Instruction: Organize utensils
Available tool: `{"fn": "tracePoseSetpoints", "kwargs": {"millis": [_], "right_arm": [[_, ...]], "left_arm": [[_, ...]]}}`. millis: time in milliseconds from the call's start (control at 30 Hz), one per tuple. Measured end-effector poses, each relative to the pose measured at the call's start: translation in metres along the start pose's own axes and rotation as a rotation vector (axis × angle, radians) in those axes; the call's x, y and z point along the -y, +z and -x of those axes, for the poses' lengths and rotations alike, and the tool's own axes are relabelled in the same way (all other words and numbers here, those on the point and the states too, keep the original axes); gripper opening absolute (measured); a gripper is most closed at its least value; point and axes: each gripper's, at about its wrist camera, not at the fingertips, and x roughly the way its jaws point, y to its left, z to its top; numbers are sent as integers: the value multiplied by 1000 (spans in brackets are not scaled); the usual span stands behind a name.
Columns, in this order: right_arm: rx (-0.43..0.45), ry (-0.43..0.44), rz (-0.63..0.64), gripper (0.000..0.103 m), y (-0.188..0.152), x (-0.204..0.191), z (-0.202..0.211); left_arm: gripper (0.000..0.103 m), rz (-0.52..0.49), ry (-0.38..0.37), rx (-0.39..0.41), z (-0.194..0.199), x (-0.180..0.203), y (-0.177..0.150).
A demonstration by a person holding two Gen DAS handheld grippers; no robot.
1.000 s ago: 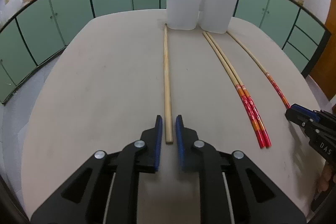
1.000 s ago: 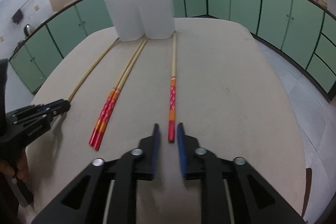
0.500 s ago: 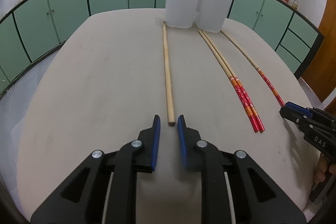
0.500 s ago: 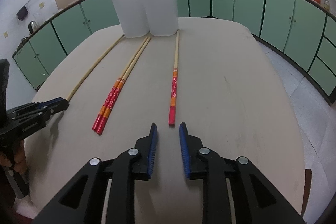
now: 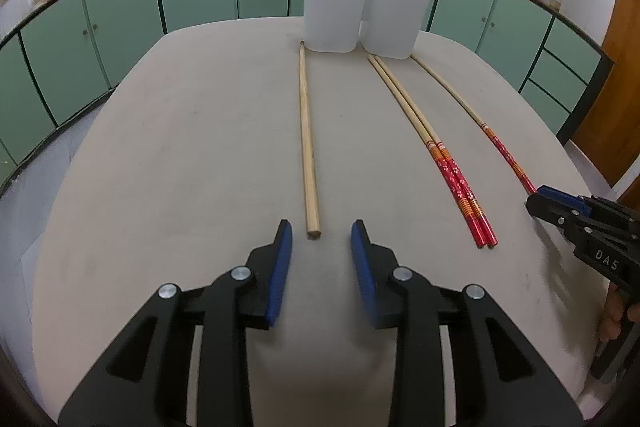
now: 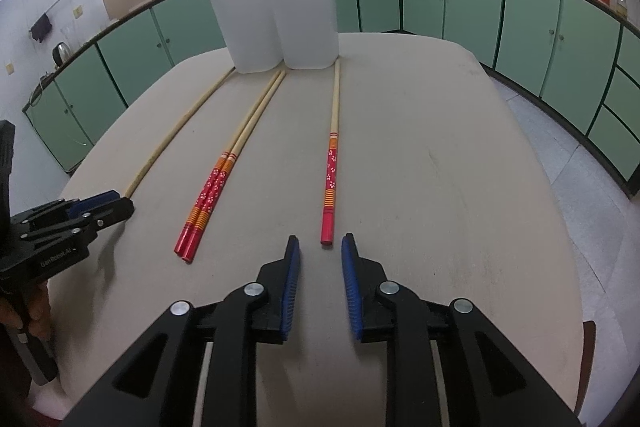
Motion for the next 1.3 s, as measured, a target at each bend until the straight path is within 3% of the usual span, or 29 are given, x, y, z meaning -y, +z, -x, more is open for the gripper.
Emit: {"fn": "tracePoseSetpoints", "kwargs": {"millis": [267, 400, 567, 833, 1100, 1300], "right_arm": [[-5, 3, -14, 22, 4, 2, -3], [-6, -7, -10, 22, 5, 0, -4], [-7, -19, -8, 7, 6, 0, -5], [35, -52, 42, 6, 5, -6, 12], [149, -31, 78, 6, 32, -8, 65], [252, 3, 98, 6, 69, -10, 106]], "left_arm": [[29, -10, 23, -13, -4, 5, 6], [18, -13, 43, -15, -7, 9, 7], [7, -11, 54, -13, -9, 11, 9], [6, -22, 84, -1, 9, 9, 4], [6, -60, 108, 157, 66, 11, 24], [6, -54, 78, 342, 120, 13, 59]]}}
